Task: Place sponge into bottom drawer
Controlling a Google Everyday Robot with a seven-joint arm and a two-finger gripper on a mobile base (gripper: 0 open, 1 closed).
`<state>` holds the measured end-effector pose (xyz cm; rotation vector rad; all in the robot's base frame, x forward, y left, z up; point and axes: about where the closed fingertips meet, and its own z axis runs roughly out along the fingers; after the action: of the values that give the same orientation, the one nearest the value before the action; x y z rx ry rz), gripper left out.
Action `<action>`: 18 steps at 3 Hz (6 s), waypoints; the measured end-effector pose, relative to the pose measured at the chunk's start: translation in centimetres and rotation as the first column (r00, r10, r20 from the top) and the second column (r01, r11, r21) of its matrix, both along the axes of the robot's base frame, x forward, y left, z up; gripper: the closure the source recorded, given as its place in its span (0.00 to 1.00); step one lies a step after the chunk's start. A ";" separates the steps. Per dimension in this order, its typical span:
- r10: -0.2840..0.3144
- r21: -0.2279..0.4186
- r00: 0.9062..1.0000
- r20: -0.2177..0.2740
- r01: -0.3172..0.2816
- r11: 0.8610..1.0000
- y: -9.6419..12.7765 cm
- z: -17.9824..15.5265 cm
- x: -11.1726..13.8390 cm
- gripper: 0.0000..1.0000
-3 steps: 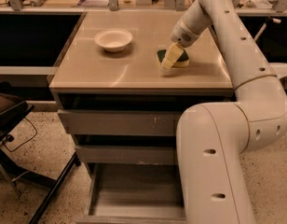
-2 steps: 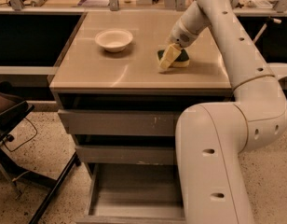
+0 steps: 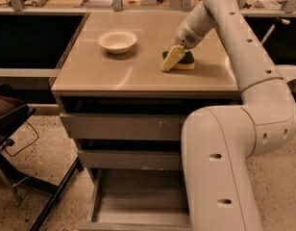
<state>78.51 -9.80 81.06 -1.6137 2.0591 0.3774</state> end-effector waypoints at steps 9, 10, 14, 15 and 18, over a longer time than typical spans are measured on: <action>-0.728 0.191 0.634 0.261 0.705 0.683 -14.3 24.7 -27.0 1.00; -0.761 0.130 0.619 0.193 0.753 0.645 -15.2 18.0 -30.4 1.00; -0.736 -0.055 0.669 -0.098 0.735 0.676 -11.0 -3.6 -33.4 1.00; -0.710 -0.089 0.658 -0.250 0.715 0.694 -7.2 -16.0 -34.5 1.00; -0.688 -0.039 0.643 -0.337 0.720 0.693 -2.5 -28.9 -34.1 1.00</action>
Offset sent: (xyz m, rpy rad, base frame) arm -0.1970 -0.0170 0.0817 -0.1633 -0.0473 -0.2054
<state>44.36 -12.25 52.12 -0.5839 2.6748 0.4638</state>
